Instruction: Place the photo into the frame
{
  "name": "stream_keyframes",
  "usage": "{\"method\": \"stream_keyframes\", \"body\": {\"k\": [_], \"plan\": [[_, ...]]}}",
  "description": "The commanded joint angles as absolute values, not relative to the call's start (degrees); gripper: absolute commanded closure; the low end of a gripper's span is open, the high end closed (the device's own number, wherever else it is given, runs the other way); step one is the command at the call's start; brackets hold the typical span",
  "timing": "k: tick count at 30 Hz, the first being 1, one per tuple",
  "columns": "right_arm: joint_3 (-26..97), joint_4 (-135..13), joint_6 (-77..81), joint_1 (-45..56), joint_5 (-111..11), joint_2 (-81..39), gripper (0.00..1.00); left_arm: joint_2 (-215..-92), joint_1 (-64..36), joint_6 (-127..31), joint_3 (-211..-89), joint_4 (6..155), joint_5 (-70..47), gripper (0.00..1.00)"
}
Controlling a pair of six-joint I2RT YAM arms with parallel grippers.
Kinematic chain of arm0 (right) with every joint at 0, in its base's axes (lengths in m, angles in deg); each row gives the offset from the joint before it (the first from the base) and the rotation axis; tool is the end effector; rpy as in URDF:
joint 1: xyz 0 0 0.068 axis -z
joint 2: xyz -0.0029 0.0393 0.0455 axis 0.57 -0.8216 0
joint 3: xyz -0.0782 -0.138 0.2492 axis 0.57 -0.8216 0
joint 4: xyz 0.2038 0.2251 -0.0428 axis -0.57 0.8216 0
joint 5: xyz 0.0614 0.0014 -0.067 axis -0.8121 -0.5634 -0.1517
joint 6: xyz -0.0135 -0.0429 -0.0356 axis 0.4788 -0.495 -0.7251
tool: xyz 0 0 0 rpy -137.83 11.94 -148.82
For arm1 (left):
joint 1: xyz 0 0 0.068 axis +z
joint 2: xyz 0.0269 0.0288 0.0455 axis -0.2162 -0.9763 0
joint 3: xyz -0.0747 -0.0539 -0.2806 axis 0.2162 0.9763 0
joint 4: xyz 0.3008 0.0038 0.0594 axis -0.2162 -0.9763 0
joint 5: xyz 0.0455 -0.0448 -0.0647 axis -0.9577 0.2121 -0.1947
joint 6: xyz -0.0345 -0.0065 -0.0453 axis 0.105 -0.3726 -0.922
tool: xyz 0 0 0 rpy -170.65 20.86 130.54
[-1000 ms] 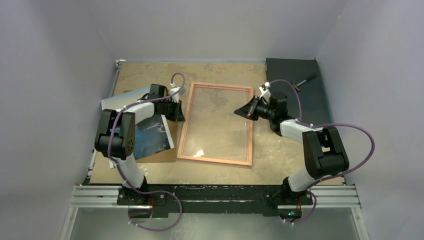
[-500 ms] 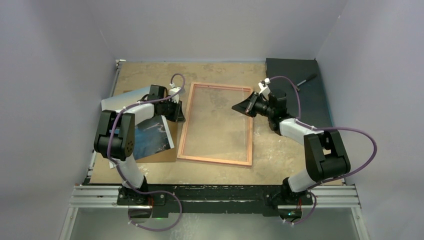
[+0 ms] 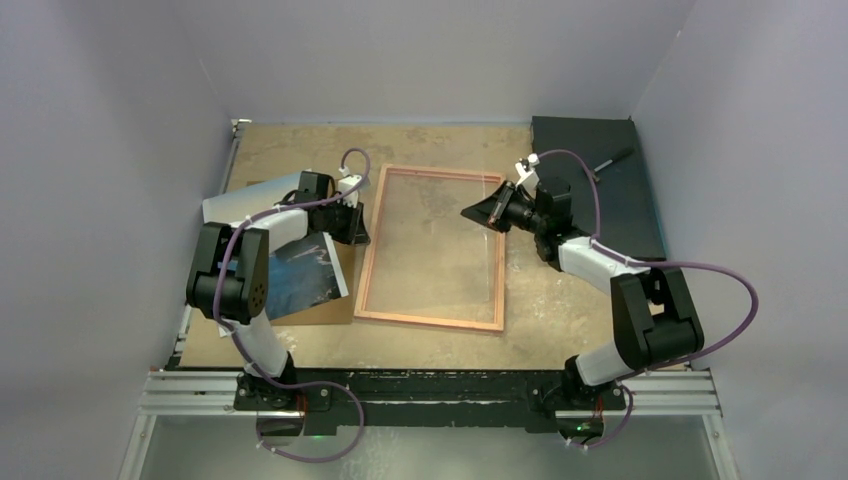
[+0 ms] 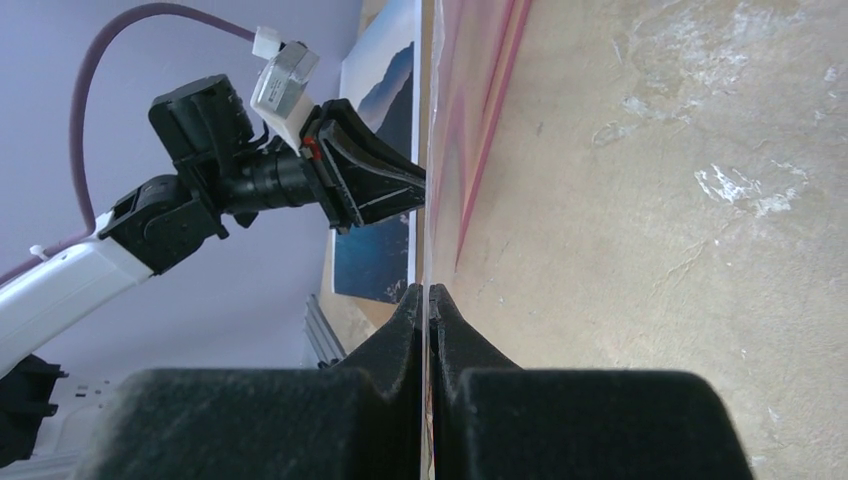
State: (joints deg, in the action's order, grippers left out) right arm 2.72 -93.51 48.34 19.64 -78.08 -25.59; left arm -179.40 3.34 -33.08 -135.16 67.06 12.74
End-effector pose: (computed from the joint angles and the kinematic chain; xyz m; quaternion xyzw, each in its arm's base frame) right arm 0.3413 0.1165 0.2258 0.0558 0.7565 0.5343 0.3731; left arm 0.3817 -0.0836 0.1433 0.1840 0.9027 -0.2823 0.2677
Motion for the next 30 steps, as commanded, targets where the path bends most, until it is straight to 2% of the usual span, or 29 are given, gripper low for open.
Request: {"method": "stream_keyframes", "body": {"k": [1, 8, 30], "plan": [[4.26, -90.2, 46.37, 18.39, -74.98, -23.66, 1.0, -179.62, 2.73, -32.06, -133.28, 63.14, 10.12, 0.88], [2.97, -89.24, 43.76, 18.36, -71.86, -23.65, 1.0, -178.72, 2.82, -31.48, -131.73, 64.03, 10.11, 0.94], [0.38, -93.11, 43.09, 18.22, -70.4, -25.41, 1.0, -180.05, 3.4, -30.97, -131.3, 64.04, 11.85, 1.0]]}}
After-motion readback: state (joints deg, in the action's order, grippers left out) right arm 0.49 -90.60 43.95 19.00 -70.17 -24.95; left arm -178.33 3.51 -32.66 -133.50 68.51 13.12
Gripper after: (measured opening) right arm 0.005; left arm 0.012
